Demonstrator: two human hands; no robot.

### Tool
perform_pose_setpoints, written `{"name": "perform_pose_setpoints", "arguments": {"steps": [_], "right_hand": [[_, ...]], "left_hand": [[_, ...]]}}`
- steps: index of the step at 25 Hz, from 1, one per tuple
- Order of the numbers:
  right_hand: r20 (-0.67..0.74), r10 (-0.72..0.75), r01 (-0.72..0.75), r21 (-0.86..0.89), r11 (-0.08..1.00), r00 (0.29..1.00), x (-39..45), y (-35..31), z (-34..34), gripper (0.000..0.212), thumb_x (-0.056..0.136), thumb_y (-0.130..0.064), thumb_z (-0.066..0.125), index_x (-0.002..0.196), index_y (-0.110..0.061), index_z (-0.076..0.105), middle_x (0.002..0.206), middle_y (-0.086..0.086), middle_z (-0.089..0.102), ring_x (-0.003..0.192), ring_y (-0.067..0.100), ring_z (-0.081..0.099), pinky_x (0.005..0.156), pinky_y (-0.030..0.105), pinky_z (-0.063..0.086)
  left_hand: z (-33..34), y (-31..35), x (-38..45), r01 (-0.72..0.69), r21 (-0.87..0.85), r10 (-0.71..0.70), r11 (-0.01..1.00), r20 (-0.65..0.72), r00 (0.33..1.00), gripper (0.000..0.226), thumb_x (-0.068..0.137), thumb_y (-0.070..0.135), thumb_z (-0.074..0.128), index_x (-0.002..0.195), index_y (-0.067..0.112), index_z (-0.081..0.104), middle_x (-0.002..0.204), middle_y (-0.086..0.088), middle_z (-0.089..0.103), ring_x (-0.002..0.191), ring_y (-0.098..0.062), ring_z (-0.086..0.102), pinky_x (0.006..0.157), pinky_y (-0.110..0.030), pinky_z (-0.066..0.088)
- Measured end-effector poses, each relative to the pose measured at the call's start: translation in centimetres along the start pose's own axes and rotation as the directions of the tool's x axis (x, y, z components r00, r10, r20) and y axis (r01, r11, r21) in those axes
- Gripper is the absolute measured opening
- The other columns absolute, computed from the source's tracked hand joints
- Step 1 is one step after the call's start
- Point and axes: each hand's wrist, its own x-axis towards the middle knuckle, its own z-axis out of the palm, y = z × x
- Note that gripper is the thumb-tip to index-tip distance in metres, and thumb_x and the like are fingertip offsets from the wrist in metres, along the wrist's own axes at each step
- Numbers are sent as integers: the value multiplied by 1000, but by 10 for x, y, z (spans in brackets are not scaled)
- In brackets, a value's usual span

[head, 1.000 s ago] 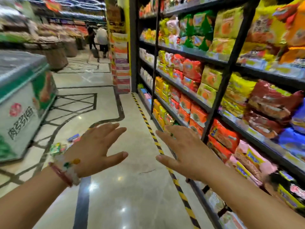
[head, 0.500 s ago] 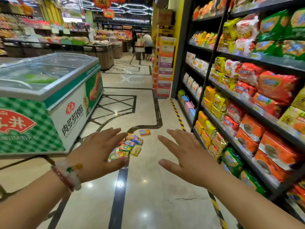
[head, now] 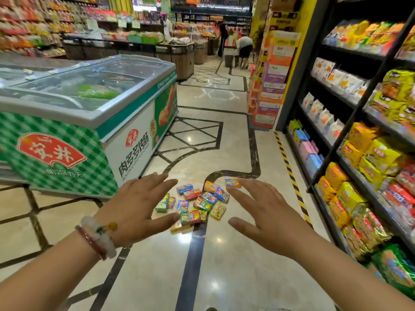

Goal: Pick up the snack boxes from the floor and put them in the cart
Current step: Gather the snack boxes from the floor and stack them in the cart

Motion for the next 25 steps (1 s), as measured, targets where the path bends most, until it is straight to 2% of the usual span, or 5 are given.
{"name": "perform_pose_setpoints", "arguments": {"steps": [9,12,15,21,25], "right_hand": [[5,-73,73,58,996,997,203,78,46,101,60,-84,-21,149,-45,6,160,-9,3,147,14,-5,101,18,-20],[-3,-86,86,-9,996,996,260,93,63,86,78,-80,-4,148,-39,23,158,-1,20,144,19,8,108,29,-1],[32,-68,69,-31,997,997,314,106,85,65,94,-66,16,141,-29,41,147,8,43,133,23,27,101,40,26],[7,-43,42,61,997,999,423,123,128,76,86,-74,2,147,-37,26,156,-2,23,140,14,7,115,31,7],[60,11,-14,45,999,998,481,140,183,61,95,-63,11,138,-28,38,141,9,49,128,24,32,102,47,32]], "left_hand": [[43,-102,160,62,-13,-63,998,-44,997,92,75,84,9,147,30,29,153,2,31,142,-21,26,110,-32,7],[54,-139,205,89,-27,-90,996,-28,996,90,73,80,15,148,32,26,155,4,26,143,-19,22,110,-36,5],[68,-180,241,103,48,-103,993,-11,995,74,82,71,30,138,24,46,141,-3,49,130,-27,46,102,-49,29],[111,-270,321,72,45,-71,996,-21,997,67,82,67,35,133,24,44,133,-5,56,123,-26,53,104,-41,28],[169,-317,374,43,-22,-42,999,40,998,67,82,65,37,133,22,43,134,-8,55,125,-27,49,102,-40,20]]}}
